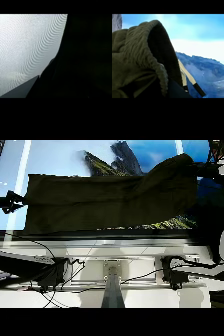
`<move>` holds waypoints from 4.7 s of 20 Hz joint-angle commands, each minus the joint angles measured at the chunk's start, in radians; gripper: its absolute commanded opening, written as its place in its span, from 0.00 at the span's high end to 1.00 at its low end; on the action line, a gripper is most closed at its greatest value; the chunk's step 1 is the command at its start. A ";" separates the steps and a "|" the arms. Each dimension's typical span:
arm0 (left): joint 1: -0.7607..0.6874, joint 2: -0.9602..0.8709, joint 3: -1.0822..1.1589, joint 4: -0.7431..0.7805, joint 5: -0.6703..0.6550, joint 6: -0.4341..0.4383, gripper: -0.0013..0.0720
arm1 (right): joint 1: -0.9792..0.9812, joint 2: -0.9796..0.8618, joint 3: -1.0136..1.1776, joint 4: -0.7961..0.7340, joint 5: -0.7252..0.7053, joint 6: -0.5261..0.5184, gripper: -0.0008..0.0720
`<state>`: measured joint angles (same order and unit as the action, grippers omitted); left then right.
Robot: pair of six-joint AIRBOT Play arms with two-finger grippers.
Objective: Fold the clothes and pants, and hang the long-sleeved shirts on hangers.
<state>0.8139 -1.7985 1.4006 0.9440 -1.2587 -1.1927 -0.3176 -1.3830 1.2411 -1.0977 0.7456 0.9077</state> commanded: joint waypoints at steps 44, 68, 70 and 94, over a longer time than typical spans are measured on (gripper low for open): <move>-0.204 0.156 0.004 -0.266 0.499 -0.317 0.96 | -0.081 -0.231 0.000 -0.012 -0.269 0.266 0.95; -0.425 0.064 0.005 -0.101 1.041 -0.175 0.02 | -0.053 -0.333 0.050 0.139 -0.434 0.367 0.28; -0.366 0.089 0.005 -0.042 0.866 -0.175 0.02 | -0.083 -0.333 0.084 0.087 -0.326 0.367 0.28; -0.299 -0.031 0.134 -0.212 0.562 -0.082 0.96 | -0.206 -0.336 0.138 0.002 -0.035 0.385 0.28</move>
<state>0.5232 -1.8568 1.4811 0.7654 -0.6941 -1.3155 -0.5228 -1.7176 1.3785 -1.0962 0.7097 1.2976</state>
